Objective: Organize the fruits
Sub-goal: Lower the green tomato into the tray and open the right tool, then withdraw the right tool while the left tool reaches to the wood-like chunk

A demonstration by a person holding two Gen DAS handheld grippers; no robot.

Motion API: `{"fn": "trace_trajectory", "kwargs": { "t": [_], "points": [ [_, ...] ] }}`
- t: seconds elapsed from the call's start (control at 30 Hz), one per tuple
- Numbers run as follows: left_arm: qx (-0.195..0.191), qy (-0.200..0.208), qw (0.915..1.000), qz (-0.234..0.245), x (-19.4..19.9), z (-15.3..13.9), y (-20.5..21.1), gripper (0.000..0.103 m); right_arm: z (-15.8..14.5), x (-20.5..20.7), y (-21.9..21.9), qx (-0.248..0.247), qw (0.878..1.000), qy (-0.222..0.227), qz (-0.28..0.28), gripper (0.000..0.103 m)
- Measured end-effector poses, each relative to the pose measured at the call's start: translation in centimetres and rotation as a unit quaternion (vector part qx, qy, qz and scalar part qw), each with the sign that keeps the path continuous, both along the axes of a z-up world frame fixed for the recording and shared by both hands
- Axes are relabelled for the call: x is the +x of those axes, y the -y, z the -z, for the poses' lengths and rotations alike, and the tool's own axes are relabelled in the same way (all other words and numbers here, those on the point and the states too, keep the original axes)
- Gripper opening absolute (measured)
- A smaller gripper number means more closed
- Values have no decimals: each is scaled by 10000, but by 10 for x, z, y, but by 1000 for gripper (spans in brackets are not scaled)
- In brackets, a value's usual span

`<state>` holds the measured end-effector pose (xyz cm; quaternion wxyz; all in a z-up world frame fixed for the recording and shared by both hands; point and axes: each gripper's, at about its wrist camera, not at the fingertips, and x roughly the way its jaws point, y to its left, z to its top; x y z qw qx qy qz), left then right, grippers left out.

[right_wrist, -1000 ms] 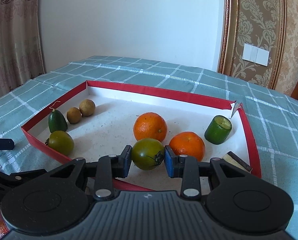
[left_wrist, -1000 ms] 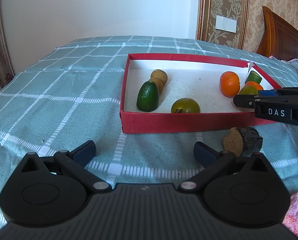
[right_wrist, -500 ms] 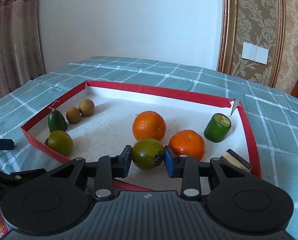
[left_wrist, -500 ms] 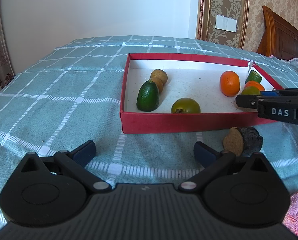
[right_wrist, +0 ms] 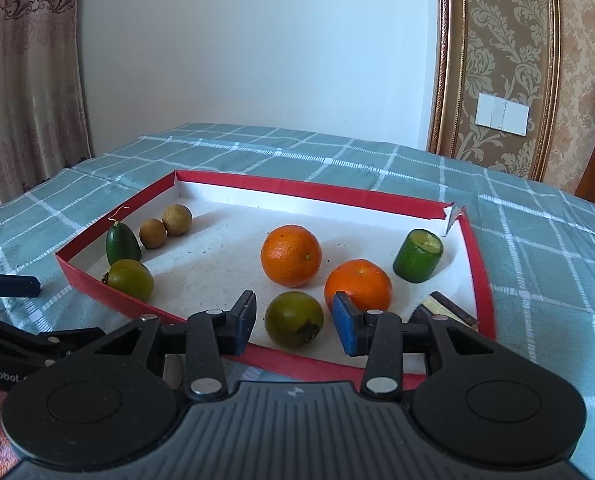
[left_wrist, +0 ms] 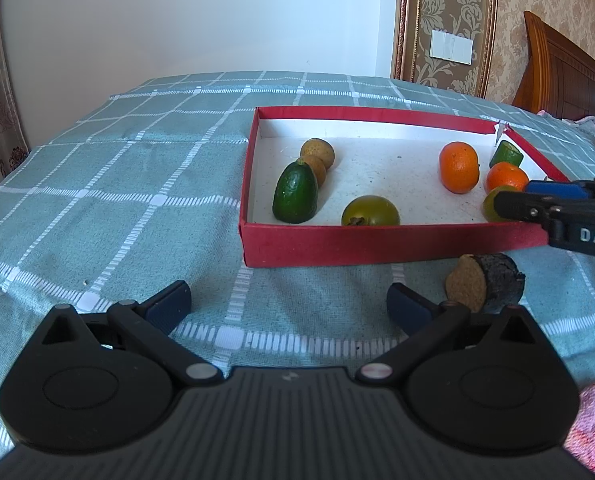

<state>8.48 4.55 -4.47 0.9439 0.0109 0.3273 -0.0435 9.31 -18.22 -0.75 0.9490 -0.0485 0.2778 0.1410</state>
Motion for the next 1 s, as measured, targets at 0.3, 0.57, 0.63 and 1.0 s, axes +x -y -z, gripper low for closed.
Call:
{"fn": "trace_trajectory", "kwargs": {
  "t": [0.3,0.57,0.63,1.0],
  "points": [
    [-2,-1,10000,0,0,0,0,103,-3,-11,7,19,9999,125,101,58],
    [-6,-1,10000,0,0,0,0,103,-7,-58,31,216,9993,295,37,78],
    [-9,-1,10000,0,0,0,0,103,-3,-60,31,85,9997,211,82,78],
    [-469,213,9986,103,-29,-7,15,103,17,-46,41,134,9958,-631,648,88]
  ]
}}
